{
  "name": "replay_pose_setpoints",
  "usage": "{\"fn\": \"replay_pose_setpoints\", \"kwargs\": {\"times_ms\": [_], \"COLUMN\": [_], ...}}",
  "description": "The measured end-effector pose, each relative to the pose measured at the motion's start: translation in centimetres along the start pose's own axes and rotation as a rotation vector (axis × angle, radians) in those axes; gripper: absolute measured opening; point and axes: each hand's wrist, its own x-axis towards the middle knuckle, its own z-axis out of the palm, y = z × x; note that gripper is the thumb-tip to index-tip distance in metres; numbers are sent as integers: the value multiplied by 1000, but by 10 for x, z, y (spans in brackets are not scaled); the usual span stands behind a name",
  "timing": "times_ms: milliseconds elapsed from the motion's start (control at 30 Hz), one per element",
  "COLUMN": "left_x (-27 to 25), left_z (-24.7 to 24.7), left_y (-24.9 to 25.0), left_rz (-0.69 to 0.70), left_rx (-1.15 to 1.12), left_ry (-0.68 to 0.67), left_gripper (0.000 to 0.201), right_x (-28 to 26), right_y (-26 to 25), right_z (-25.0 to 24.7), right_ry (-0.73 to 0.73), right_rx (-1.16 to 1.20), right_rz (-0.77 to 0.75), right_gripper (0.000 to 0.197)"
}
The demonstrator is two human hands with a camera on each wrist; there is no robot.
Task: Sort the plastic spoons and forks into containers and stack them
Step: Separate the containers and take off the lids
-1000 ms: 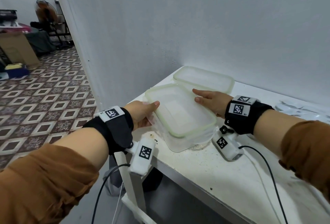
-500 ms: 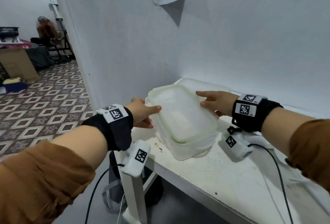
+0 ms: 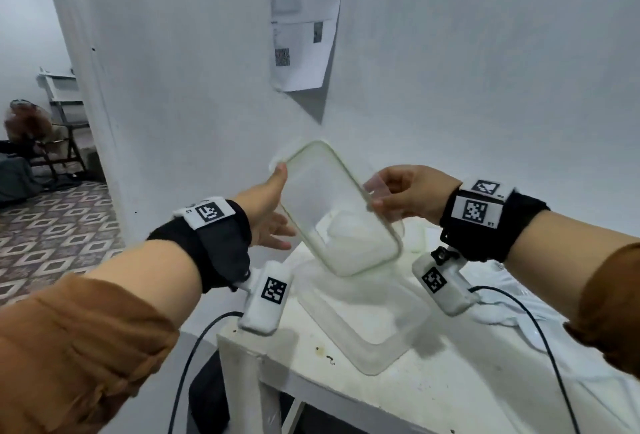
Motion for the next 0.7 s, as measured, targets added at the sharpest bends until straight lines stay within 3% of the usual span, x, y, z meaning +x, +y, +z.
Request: {"fn": "replay_pose_setpoints", "kwargs": {"times_ms": [133,200,367,467,567,700], "left_x": [-1,1,1,7,12,18], "left_z": [-18,-27,-34,-36,-35,-32], "left_y": [11,11,5,0,-5,-8], "left_rz": [-10,-13,13,59,104,198], "left_rx": [-193,-240,-200,-141,-72,19], "left_ry": [-112,-158,-164,-113,-94,-93], "left_gripper": [101,98,25,21,18,25], "right_x": [-13,-19,-28,-33,-39,-49], "right_y": [-1,2,12,20,34,47], "right_z": [24,36,57,63,64,68], "right_ry": [70,89,146,230,311,257], "right_rx": [-203,-312,-459,-475,-487,-630], "right_rz": [-51,-36,2,42,165,453], "right_gripper": [28,28,27,21,18,27]}}
